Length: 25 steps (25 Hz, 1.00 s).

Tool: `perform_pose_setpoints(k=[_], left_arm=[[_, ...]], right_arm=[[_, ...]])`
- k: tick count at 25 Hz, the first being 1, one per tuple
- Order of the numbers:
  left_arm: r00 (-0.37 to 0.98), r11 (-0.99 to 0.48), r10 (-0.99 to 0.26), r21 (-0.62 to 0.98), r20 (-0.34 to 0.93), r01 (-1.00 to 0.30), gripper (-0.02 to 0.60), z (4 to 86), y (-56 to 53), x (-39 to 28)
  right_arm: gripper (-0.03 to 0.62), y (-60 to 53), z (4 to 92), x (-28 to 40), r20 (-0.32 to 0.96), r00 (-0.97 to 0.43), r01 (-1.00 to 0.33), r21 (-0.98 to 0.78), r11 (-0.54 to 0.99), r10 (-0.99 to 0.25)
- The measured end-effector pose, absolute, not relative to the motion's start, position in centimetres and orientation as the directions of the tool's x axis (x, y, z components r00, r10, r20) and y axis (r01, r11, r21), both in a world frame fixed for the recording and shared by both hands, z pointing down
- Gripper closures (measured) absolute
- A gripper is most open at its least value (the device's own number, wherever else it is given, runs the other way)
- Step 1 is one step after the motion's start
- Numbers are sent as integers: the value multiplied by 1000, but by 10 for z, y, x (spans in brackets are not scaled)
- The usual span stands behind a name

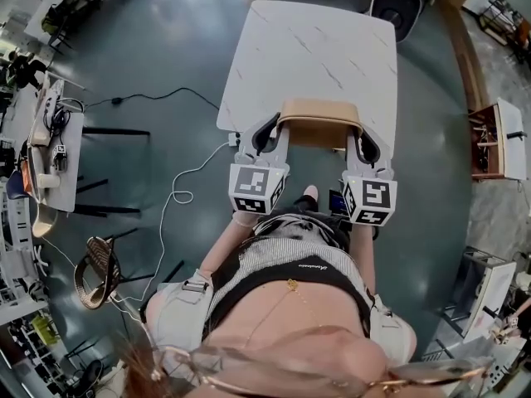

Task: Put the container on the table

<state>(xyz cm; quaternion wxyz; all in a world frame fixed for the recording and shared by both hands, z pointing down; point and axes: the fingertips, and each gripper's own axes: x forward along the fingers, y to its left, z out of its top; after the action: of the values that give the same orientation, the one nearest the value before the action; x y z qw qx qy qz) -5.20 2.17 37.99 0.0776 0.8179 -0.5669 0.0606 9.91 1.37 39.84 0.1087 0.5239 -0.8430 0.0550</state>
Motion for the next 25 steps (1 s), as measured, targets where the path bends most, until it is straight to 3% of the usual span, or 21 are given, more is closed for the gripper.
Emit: perform_pose_setpoints(k=[25], left_arm=[[283, -274, -937, 72, 207, -959, 545, 393, -1, -16]], right_arm=[[536, -21, 411, 135, 252, -495, -858, 7, 513, -832]])
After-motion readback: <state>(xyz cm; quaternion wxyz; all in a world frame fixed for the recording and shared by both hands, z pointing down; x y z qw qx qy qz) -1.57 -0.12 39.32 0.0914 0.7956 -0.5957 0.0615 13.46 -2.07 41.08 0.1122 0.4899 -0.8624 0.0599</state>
